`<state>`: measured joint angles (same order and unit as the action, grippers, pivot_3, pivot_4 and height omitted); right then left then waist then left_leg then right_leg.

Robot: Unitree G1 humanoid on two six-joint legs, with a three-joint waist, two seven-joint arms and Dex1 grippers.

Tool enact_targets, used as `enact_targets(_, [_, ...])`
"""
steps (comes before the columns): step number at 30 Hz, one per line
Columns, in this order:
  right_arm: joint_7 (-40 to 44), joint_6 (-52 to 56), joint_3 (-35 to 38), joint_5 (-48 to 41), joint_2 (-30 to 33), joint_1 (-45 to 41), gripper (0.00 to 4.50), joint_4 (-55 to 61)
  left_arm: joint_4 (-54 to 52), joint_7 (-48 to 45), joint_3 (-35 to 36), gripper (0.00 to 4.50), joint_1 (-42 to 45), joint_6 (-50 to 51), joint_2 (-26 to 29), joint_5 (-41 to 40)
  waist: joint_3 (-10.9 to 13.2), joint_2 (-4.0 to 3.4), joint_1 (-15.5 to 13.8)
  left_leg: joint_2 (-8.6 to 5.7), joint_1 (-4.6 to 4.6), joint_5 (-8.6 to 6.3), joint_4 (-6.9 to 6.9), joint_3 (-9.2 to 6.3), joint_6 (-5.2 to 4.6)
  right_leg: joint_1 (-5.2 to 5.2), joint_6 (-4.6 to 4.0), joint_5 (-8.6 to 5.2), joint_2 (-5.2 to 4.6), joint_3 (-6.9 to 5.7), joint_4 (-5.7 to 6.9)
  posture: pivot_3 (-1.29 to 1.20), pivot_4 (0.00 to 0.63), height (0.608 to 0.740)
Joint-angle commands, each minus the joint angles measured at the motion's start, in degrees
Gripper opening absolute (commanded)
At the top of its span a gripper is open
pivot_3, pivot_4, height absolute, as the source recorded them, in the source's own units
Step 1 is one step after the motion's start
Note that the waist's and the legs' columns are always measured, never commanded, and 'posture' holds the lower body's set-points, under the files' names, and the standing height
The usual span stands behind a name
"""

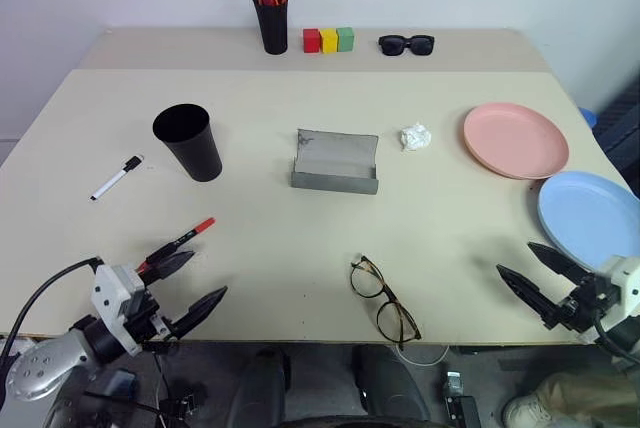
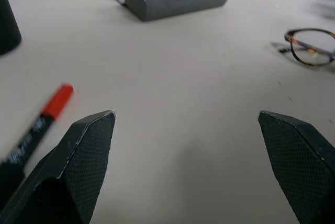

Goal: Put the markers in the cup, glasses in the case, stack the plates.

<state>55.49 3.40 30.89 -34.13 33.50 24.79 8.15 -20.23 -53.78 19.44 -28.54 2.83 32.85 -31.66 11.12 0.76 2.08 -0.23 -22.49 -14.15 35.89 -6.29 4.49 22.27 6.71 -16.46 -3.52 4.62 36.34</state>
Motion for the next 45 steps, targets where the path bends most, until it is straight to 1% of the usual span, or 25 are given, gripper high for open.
enact_targets(1, [0.0, -0.4, 1.2, -1.6, -0.7, 0.1, 3.72, 1.9, -0.5, -0.4, 1.1, 4.5, 0.9, -1.5, 0.2, 0.0, 0.0, -0.01, -0.1, 0.0, 0.0, 0.0, 0.03, 0.0, 0.0, 0.0, 0.0, 0.0, 0.0, 0.0, 0.01, 0.0, 0.15, 0.74])
enact_targets(3, [0.5, -1.7, 0.6, -1.1, -1.3, -0.3, 3.72, 1.3, 0.8, -1.2, 0.4, 4.5, 1.2, -2.9, -0.2, 0.9, 0.0, 0.0, 0.0, 0.0, 0.01, 0.0, 0.12, 0.01, 0.01, -0.05, -0.01, 0.0, -0.01, 0.01, 0.01, 0.0, 0.15, 0.74])
enact_targets(5, [0.7, -3.5, -0.8, 0.4, -1.8, -2.4, 3.72, -1.1, 2.7, -0.2, -1.3, 4.5, 3.4, -4.0, -1.3, 2.6, 0.0, -0.02, 0.0, -0.01, 0.02, -0.01, 0.16, 0.03, 0.01, -0.08, -0.01, 0.0, -0.02, 0.03, 0.0, 0.0, 0.15, 0.74])
enact_targets(7, [-0.4, -3.4, -0.9, 0.2, -2.3, -3.6, 3.72, -1.3, 3.6, 0.1, -2.4, 4.5, 4.9, -4.2, -2.2, 3.1, 0.0, -0.01, 0.1, -0.01, 0.01, -0.01, 0.16, 0.05, 0.01, -0.07, -0.03, 0.02, -0.03, 0.03, -0.02, 0.0, 0.15, 0.74])
enact_targets(11, [0.4, -3.5, -0.5, 0.4, -1.2, -4.9, 3.72, -2.9, 3.8, 1.0, -3.9, 4.5, 5.9, -4.4, -3.7, 3.8, 0.0, -0.02, 0.0, -0.01, 0.01, 0.0, 0.06, 0.02, 0.0, -0.04, -0.01, 0.03, 0.0, 0.01, 0.0, 0.0, 0.15, 0.74])
enact_targets(15, [0.1, -3.2, -0.6, 0.5, -0.9, -6.2, 3.72, -3.3, 7.1, 0.2, -3.0, 4.5, 6.4, -6.1, -3.6, 4.2, 0.0, -0.04, 0.2, -0.01, 0.05, 0.0, -0.01, 0.02, -0.01, -0.03, 0.0, 0.03, 0.01, 0.0, 0.02, 0.0, 0.15, 0.74])
enact_targets(18, [0.7, -2.8, -2.0, 0.6, -0.5, -7.4, 3.72, -3.0, 7.5, 0.3, -1.9, 4.5, 7.0, -5.6, -3.4, 2.4, 0.0, -0.04, 0.3, -0.01, 0.07, 0.0, 0.07, 0.02, -0.01, -0.07, -0.01, 0.04, 0.02, 0.0, 0.07, 0.0, 0.15, 0.74])
enact_targets(20, [1.3, -3.1, -2.8, 1.2, -0.2, -8.6, 3.72, -3.7, 7.9, -0.2, -2.0, 4.5, 7.0, -6.4, -3.3, 2.8, -0.1, -0.03, 0.3, 0.0, 0.08, 0.0, 0.16, 0.02, -0.01, -0.1, -0.02, 0.04, 0.02, 0.01, 0.08, 0.0, 0.15, 0.74])
enact_targets(23, [0.8, -6.6, -4.9, 3.8, -1.1, -12.3, 3.72, -5.7, 8.9, 2.2, -2.0, 4.5, 9.1, -8.5, -5.4, 3.8, -0.1, -0.04, 0.3, -0.01, 0.08, 0.0, 0.16, 0.03, -0.01, -0.11, -0.02, 0.05, 0.01, 0.01, 0.07, 0.0, 0.15, 0.74])
enact_targets(27, [0.9, -8.7, -8.3, 4.7, -2.0, -15.9, 3.72, -3.2, 6.0, 7.7, -2.2, 4.5, 13.6, -5.6, -8.3, 1.6, -0.1, -0.04, 0.1, -0.01, 0.08, 0.01, 0.14, -0.01, -0.01, -0.11, 0.08, 0.11, 0.03, -0.01, 0.1, 0.0, 0.15, 0.74])
enact_targets(31, [1.3, -6.5, -12.7, 4.0, -0.8, -21.6, 3.72, -0.8, 4.7, 14.0, -0.9, 4.5, 19.6, -1.0, -9.3, -0.5, -0.1, -0.05, 0.1, -0.01, 0.09, 0.02, 0.24, -0.04, -0.01, -0.1, 0.3, 0.23, 0.05, -0.01, 0.24, 0.0, 0.15, 0.74])
enact_targets(33, [2.6, -4.9, -15.0, 2.6, -0.4, -24.7, 3.72, 0.7, 3.7, 16.2, -0.2, 4.5, 21.5, 1.5, -8.4, -1.2, -0.1, -0.05, 0.3, -0.01, 0.11, 0.02, 0.25, -0.04, -0.01, -0.09, 0.34, 0.25, 0.06, -0.01, 0.27, 0.0, 0.15, 0.74])
enact_targets(36, [5.6, -2.6, -18.7, 1.8, 0.5, -27.9, 3.72, 2.3, 3.2, 18.2, -0.4, 4.5, 22.4, 5.6, -5.0, 1.3, -0.1, -0.04, 0.5, -0.01, 0.11, 0.02, 0.22, -0.05, -0.01, -0.01, 0.38, 0.26, 0.09, -0.01, 0.4, 0.0, 0.15, 0.74])
enact_targets(37, [7.0, -1.7, -19.9, 1.3, 1.1, -28.7, 3.72, 2.8, 2.6, 18.4, -0.4, 4.5, 22.5, 7.6, -3.6, 1.0, -0.1, -0.04, 0.4, -0.01, 0.12, 0.02, 0.2, -0.06, -0.01, 0.03, 0.39, 0.25, 0.1, -0.01, 0.46, 0.0, 0.15, 0.74])
enact_targets(40, [10.3, -0.5, -22.5, 1.4, 2.6, -30.3, 3.72, 3.3, 0.6, 18.8, -1.0, 4.5, 22.2, 13.3, 1.4, 2.2, 0.0, -0.02, 0.2, -0.01, 0.12, 0.02, 0.18, -0.13, -0.02, 0.07, 0.43, 0.22, 0.11, -0.04, 0.64, 0.0, 0.15, 0.74])
enact_targets(42, [12.5, -0.5, -24.1, 1.9, 3.3, -31.8, 3.72, 2.5, 0.2, 19.9, -1.2, 4.5, 22.7, 17.5, 6.8, 6.1, 0.0, 0.02, 0.2, -0.01, 0.12, 0.02, 0.22, -0.15, -0.01, 0.05, 0.42, 0.21, 0.12, -0.06, 0.66, 0.0, 0.15, 0.74])
enact_targets(45, [16.8, -1.9, -26.5, 3.3, 4.4, -33.0, 3.72, 0.6, 0.4, 17.3, -0.2, 4.5, 24.5, 22.6, 11.6, 3.8, 0.0, 0.01, 0.3, -0.01, 0.13, 0.02, 0.24, -0.16, -0.02, 0.04, 0.22, 0.09, 0.14, -0.04, 0.66, 0.0, 0.15, 0.74])
